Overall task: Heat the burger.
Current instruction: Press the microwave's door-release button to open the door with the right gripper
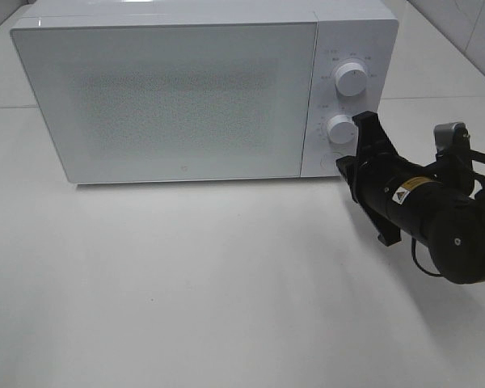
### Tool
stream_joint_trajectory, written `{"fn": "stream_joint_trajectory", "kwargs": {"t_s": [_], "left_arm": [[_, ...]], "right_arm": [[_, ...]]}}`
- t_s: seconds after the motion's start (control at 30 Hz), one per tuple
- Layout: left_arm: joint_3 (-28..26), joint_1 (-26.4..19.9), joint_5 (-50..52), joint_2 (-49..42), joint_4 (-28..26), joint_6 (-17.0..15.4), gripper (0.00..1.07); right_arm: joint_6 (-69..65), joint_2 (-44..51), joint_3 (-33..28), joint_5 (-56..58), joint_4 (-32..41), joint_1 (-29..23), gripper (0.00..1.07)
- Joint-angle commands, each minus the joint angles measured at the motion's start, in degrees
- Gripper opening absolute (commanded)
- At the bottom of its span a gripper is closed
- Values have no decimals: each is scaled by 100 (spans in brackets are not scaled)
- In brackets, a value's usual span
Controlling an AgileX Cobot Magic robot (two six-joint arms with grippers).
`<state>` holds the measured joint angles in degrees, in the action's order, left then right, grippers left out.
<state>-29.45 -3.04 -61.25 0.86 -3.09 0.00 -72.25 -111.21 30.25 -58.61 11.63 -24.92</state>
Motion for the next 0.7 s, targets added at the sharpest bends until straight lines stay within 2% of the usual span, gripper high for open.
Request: {"fn": "stream_joint_trajectory", "kwargs": {"t_s": [0.03, 0.7], "left_arm": [[-11, 6, -11, -23, 11, 34, 100], [-11, 6, -11, -23, 11, 34, 100]], "right_arm": [[-269, -166, 155, 80, 52, 0, 0], [-527, -768, 785, 281, 229, 34, 0]]}}
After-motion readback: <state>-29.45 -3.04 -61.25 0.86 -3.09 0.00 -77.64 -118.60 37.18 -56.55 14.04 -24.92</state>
